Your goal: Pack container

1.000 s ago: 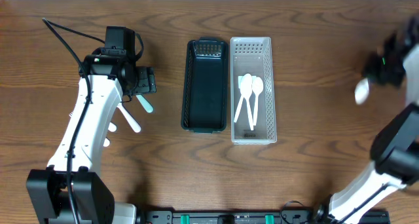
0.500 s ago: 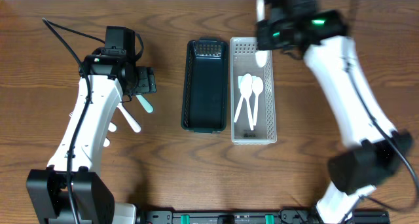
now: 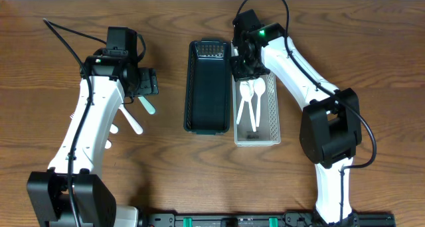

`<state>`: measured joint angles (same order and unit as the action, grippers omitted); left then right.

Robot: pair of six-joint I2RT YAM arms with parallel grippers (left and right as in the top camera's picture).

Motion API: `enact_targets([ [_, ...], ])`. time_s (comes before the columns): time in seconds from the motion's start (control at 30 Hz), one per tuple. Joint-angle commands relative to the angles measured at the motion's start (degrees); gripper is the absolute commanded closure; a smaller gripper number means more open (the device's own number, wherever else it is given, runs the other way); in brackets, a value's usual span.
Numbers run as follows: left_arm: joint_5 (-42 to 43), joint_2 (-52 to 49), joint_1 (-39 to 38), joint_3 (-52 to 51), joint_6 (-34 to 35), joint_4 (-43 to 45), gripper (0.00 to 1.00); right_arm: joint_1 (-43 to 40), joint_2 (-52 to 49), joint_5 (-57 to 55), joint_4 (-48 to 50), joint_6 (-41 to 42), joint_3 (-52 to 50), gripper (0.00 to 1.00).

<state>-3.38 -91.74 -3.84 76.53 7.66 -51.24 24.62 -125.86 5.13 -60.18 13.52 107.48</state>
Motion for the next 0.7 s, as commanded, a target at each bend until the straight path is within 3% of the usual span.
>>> enact_targets([
  [0.0, -0.5, -0.4, 0.3, 1.2, 0.0, -0.3, 0.14, 0.0, 0.5, -2.1, 0.0, 1.0, 0.4, 0.99],
  [0.1, -0.5, -0.4, 0.3, 1.2, 0.0, -0.4, 0.14, -0.1, 0.5, -2.3, -0.4, 0.9, 0.4, 0.94],
  [0.2, -0.5, -0.4, 0.3, 1.2, 0.0, -0.3, 0.0, -0.3, 0.6, -3.2, -0.3, 0.4, 0.4, 0.9],
  [0.3, -0.5, -0.3, 0.3, 1.2, 0.0, -0.6, 0.02, -0.9, 1.4, -4.4, -0.4, 0.3, 0.5, 0.85],
  [0.4, -0.5, -0.3, 0.3, 1.2, 0.0, -0.7, 0.02, -2.1, 3.1, -4.9, -0.4, 0.1, 0.5, 0.68],
  [0.47, -0.5, -0.3, 0.3, 1.2, 0.0, -0.9, 0.02, -3.3, 5.0, -4.9, -0.2, -0.6, 0.5, 0.51],
  [0.67, -2.3, 0.7, 0.3, 2.2, 0.1, -2.9, 0.02, -8.3, 13.0, -4.9, 0.7, -3.6, 0.6, 0.45],
])
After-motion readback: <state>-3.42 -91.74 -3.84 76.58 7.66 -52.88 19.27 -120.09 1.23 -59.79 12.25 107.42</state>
